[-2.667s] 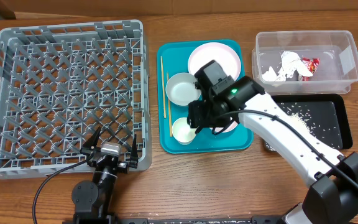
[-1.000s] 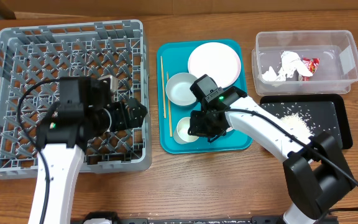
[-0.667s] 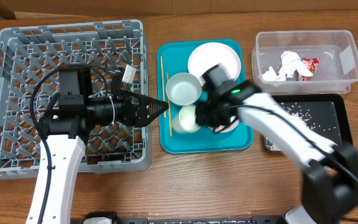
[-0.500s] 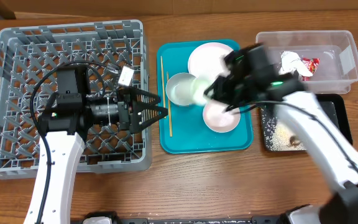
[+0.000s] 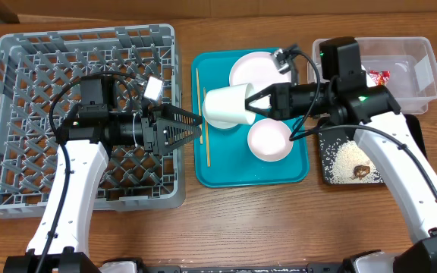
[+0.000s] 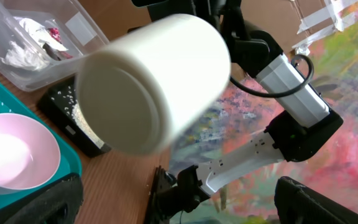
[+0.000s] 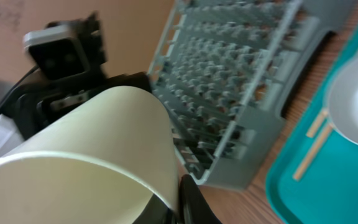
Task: Sort waste into correct bins and load items into the dishwasher
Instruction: 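Lift the white cup and hand it to the left gripper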
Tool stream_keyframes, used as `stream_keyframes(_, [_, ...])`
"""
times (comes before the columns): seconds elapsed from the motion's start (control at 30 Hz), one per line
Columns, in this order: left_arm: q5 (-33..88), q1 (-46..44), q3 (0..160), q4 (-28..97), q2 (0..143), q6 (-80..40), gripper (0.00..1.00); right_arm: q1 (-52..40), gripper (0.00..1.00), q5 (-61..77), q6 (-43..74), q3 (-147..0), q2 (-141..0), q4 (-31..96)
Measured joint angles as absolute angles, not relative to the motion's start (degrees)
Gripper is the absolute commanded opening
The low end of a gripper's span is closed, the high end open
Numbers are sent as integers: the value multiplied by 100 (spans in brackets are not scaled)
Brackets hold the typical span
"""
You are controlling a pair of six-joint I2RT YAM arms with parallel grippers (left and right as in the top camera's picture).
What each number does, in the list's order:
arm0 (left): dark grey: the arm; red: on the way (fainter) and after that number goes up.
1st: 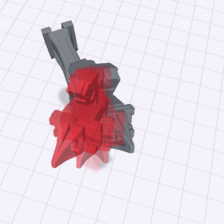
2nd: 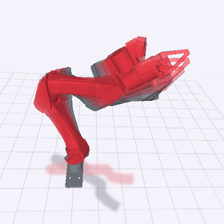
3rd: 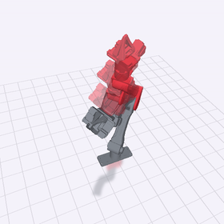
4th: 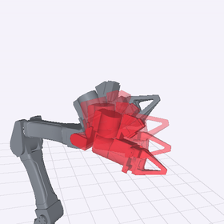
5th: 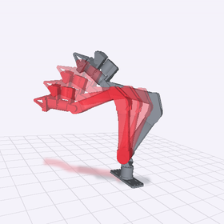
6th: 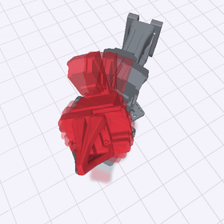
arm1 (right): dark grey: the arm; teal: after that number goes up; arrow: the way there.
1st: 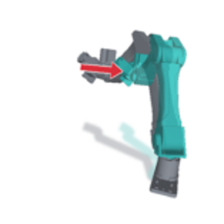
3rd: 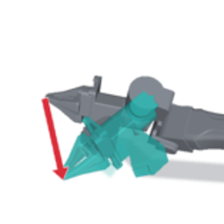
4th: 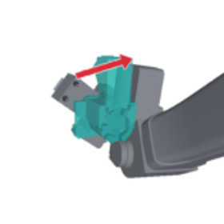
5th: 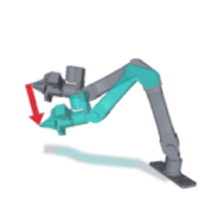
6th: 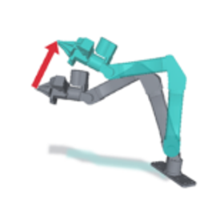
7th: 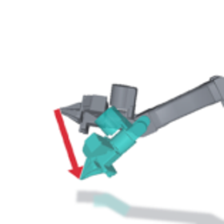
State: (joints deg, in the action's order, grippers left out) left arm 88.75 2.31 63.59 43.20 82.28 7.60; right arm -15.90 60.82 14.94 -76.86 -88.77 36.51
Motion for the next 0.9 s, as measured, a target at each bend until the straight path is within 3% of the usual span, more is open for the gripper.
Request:
stream_keyframes(0.17, [8901,231,6359,4320,8230,716,100,-1863,4,6233,1509,-7686,-8877,3352])
stream_keyframes(0.3, [8910,231,6359,4346,8230,598,90,-2143,4,6198,1699,-7686,-8879,3074])
stream_keyframes(0.63, [8941,231,6359,4348,8230,440,92,-2443,4,5975,2005,-7686,-9115,2840])
stream_keyframes(0.9, [8892,231,6359,4364,8235,375,84,-2521,4,6010,2097,-7686,-9216,2783])
